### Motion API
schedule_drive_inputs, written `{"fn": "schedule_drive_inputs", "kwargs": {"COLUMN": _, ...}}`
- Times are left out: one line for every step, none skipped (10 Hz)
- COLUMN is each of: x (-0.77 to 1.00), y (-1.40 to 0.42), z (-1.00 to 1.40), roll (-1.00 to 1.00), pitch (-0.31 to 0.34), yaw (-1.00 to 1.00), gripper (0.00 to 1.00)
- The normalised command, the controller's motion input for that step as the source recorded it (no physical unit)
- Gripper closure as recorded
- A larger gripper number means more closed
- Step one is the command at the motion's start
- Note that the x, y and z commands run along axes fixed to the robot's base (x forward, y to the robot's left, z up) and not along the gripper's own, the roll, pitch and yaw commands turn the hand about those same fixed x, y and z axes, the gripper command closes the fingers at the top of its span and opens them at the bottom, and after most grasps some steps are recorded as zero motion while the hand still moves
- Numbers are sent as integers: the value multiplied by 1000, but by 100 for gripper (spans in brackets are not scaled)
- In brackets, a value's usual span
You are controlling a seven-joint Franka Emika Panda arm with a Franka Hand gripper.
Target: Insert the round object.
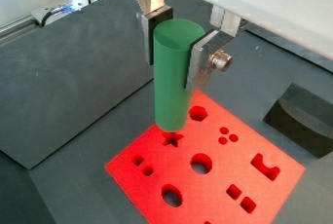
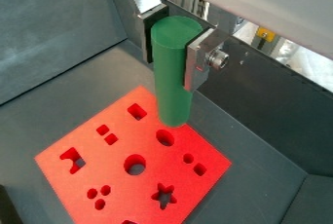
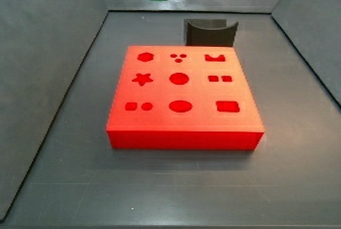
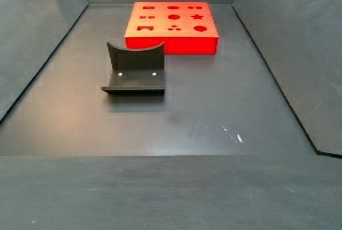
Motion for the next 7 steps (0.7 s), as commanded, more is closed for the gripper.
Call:
{"fn": "schedule_drive_inputs", "kwargs": {"x": 109, "y": -20, "z": -171, "roll": 211, "pitch": -106, "yaw": 0, "gripper": 100}}
{"fn": "schedule_drive_inputs", "kwargs": {"x": 271, "y": 49, "z": -323, "roll": 383, "pitch": -133, "yaw": -91, "gripper": 100}}
{"fn": "schedule_drive_inputs", "kwargs": {"x": 266, "y": 100, "z": -420, "roll": 344, "pitch": -139, "yaw": -191, "gripper": 100}}
{"fn": "schedule_drive_inputs", "kwargs": {"x": 334, "y": 137, "z": -463, "roll": 256, "pitch": -174, "yaw": -226, "gripper": 100}}
{"fn": "schedule_drive_inputs", "kwargs": {"x": 431, "y": 169, "z": -440, "roll": 210, "pitch": -217, "yaw": -220, "gripper": 100}}
{"fn": "schedule_drive_inputs", "kwargs": {"x": 320, "y": 77, "z": -274, "roll": 117, "pitch": -160, "yaw": -103, "gripper": 100}}
{"fn": "schedule_drive_inputs", "kwargs": {"x": 0, "y": 11, "z": 0, "roll": 9, "pitch": 0, "yaw": 0, "gripper": 100}}
